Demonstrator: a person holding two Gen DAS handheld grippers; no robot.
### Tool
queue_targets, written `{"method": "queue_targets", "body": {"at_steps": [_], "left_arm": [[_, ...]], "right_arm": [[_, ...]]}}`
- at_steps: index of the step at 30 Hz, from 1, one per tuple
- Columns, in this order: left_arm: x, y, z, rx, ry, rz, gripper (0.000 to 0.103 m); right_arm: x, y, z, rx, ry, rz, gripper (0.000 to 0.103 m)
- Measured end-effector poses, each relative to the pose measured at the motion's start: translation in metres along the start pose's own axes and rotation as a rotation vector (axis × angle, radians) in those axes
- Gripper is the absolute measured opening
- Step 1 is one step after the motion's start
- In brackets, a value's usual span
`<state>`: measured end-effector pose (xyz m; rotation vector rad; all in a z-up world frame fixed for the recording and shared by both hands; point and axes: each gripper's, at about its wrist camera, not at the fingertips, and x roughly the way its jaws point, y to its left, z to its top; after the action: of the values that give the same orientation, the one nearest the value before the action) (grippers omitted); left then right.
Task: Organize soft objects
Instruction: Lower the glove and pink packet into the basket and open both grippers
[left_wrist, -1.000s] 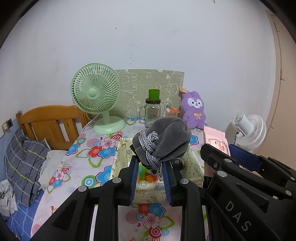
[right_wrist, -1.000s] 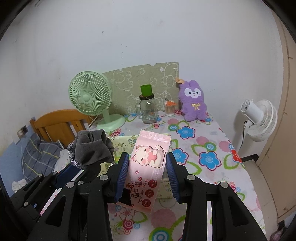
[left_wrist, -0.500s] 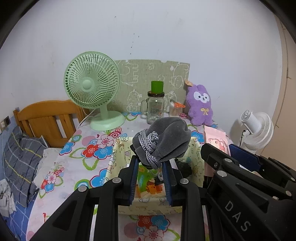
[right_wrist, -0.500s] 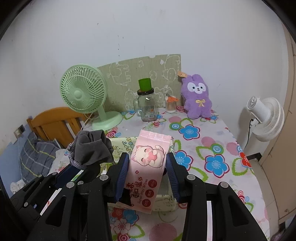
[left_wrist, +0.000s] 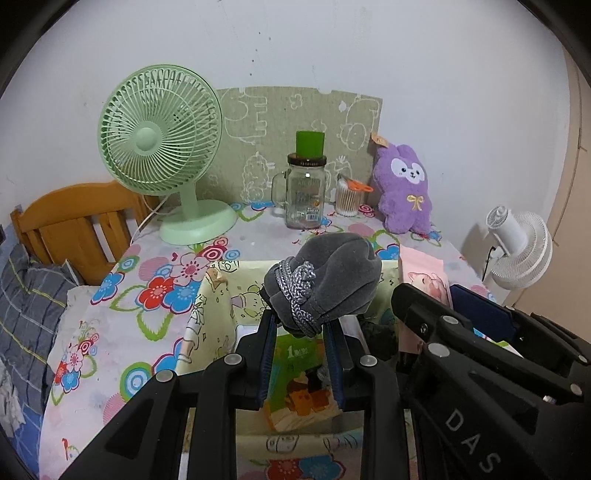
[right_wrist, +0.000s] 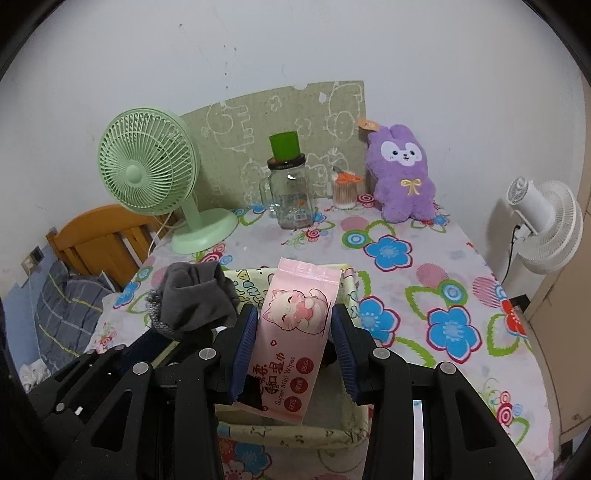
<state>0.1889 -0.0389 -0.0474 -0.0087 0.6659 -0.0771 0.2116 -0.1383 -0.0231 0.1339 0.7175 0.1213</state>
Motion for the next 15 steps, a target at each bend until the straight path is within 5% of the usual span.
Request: {"method": "queue_targets", "body": {"at_steps": [5,15], "left_arm": [[0.012,0.002,-0.001,-0.007,0.031,-0.003,0.029],[0.02,0.006,-0.003,-0.023,0.062,0.004,0.064]], "right_arm": [[0.014,-0.001,-0.001,0.005,0.027,0.009,0.044],[0.024,0.0,-0.003,-0.003,0.035,0.02,0.044]]}}
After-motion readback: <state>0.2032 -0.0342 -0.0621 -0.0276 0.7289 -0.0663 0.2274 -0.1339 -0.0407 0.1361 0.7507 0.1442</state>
